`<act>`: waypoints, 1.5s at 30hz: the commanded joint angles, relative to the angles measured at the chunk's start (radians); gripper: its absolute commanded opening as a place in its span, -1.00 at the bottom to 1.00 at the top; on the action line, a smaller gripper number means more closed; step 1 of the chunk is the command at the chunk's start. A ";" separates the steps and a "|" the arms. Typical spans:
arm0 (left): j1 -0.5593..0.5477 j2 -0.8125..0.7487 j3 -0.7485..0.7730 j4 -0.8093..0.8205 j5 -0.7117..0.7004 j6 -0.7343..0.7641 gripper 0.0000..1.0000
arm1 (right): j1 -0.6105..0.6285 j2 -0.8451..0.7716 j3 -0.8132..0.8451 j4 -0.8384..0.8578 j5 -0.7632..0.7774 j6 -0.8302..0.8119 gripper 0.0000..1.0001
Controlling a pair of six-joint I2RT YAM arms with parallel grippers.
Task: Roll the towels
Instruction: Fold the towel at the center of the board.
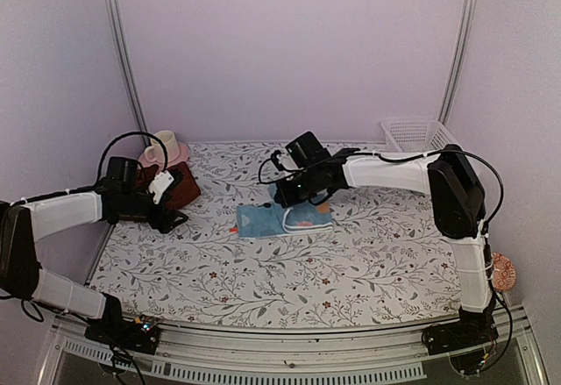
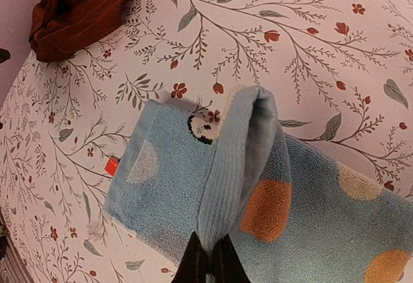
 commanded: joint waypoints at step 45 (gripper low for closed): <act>-0.389 0.292 0.297 -0.058 -0.043 -0.070 0.55 | -0.156 -0.217 -0.364 0.093 0.040 0.065 -0.13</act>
